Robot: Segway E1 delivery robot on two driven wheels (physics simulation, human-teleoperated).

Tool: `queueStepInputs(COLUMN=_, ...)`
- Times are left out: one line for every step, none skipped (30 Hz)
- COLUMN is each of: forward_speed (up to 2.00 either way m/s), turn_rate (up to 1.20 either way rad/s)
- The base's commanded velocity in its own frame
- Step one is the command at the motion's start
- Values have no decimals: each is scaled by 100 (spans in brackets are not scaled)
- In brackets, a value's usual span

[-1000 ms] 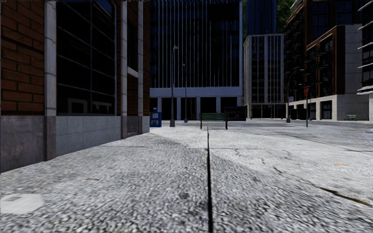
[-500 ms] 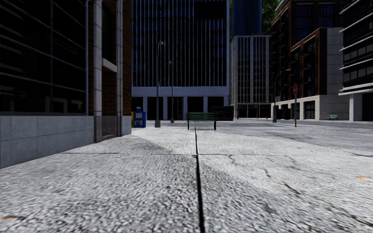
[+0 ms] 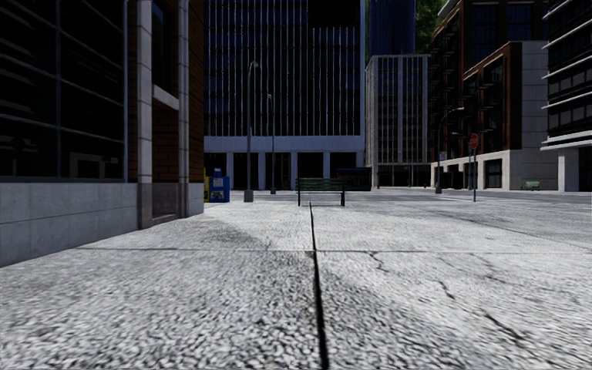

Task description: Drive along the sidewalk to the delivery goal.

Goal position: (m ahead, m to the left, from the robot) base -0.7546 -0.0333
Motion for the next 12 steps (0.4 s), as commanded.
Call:
queueStepInputs(forward_speed=0, turn_rate=0)
queueStepInputs(forward_speed=0, turn_rate=0)
queueStepInputs(forward_speed=0, turn_rate=0)
queueStepInputs(forward_speed=0, turn_rate=0)
queueStepInputs(forward_speed=0, turn_rate=0)
queueStepInputs(forward_speed=0, turn_rate=0)
queueStepInputs(forward_speed=0, turn_rate=0)
queueStepInputs(forward_speed=0, turn_rate=0)
queueStepInputs(forward_speed=0, turn_rate=0)
queueStepInputs(forward_speed=0, turn_rate=0)
queueStepInputs(forward_speed=0, turn_rate=0)
queueStepInputs(forward_speed=0, turn_rate=0)
